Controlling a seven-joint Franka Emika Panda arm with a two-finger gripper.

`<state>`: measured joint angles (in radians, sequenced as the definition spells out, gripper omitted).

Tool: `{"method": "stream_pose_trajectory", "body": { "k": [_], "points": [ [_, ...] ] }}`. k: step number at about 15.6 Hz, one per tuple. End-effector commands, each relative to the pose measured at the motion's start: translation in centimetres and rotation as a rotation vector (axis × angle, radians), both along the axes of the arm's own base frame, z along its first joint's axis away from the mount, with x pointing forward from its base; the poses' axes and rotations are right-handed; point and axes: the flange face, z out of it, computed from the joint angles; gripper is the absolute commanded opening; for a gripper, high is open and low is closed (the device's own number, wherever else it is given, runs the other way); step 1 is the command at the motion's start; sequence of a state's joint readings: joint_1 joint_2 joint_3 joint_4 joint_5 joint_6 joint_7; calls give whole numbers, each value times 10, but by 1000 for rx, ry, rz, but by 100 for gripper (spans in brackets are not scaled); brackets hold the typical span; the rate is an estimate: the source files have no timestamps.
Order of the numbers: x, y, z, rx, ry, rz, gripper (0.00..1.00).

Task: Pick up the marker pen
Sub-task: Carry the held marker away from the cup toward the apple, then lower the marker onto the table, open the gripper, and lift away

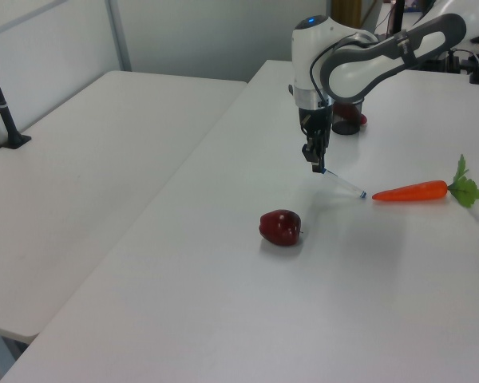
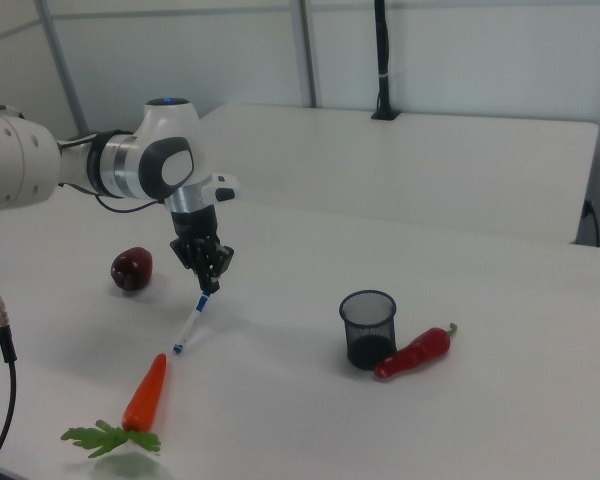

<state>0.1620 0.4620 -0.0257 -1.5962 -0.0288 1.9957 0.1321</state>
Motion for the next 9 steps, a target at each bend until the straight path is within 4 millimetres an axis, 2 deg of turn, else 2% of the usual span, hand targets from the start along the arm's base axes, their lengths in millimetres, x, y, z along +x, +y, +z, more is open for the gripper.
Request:
{"method": "stream_pose_trajectory", "body": {
  "k": [1, 3, 4, 6, 9],
  "points": [
    [2, 1, 7, 7, -28, -3, 37],
    [2, 0, 7, -1, -30, -5, 76],
    [2, 1, 8, -4, -30, -5, 89],
    [2, 1, 11, -3, -36, -7, 100],
    [1, 2, 19, -3, -44, -5, 100]
  ]
}}
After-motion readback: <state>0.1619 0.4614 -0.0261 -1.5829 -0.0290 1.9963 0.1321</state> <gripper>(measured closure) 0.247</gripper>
